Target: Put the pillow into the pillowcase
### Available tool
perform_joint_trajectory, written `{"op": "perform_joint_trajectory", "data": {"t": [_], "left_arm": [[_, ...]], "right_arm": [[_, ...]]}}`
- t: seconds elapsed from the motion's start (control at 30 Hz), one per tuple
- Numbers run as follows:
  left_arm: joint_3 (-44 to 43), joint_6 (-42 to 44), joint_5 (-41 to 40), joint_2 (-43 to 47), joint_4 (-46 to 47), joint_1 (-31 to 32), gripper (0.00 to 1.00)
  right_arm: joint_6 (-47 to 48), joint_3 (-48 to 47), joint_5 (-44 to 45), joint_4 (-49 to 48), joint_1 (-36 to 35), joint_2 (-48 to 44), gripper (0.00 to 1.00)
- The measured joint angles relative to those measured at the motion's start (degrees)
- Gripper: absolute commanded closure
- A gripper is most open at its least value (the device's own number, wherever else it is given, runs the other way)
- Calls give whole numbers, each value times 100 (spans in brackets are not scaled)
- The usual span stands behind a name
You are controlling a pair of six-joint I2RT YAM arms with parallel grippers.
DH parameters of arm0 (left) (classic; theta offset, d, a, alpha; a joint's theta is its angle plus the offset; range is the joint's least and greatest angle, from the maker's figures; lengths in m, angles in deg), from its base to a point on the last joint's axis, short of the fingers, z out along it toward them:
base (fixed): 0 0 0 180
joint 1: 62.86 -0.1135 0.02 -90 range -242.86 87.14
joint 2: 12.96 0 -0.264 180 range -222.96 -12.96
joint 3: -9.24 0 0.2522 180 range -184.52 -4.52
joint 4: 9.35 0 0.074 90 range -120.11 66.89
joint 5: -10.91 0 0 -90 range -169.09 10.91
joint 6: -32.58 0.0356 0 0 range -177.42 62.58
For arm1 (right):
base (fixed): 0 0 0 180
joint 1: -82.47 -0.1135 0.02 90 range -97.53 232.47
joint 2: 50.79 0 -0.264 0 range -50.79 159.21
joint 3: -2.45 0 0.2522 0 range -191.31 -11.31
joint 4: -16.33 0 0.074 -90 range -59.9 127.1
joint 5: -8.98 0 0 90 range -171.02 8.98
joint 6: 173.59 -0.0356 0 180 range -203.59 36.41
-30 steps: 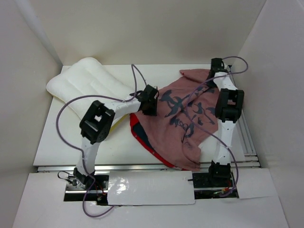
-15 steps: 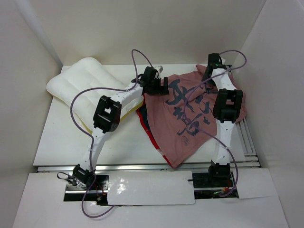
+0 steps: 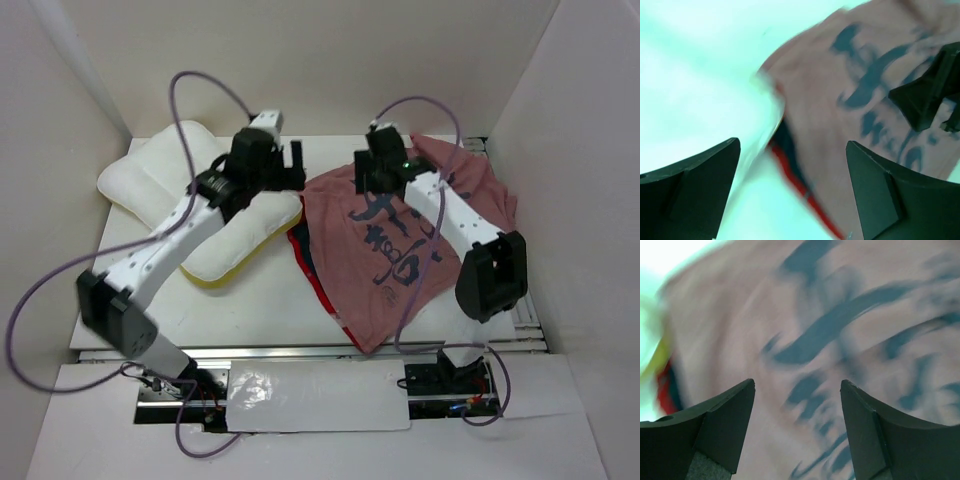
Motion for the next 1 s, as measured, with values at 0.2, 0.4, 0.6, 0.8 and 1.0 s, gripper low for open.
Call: {"op": "perform_joint_trajectory", "data": {"t": [0.2,0.4,0.6,0.8,1.0], "left_arm": [[2734,-866,-1121,2009,-890,350,0],[3834,-920,-1484,2249,-944,-118,0],[4089,-380,-1303,2564,-83,-361,0],[4103,-61,-1099,2063,444,-750,0],[4131,83,-826,1596,693,-966,21]], "right_arm": [[-15,1613,-1272,-278,-905,-326,43],[-188,2225,-1923,-636,-1543,-144,43],[-315,1882,-1687,-811,-2218,485,47],[-636,1641,-1187,-765,-2251,927,50],[-852,1591,-776,-730,-2238,966,51]]}}
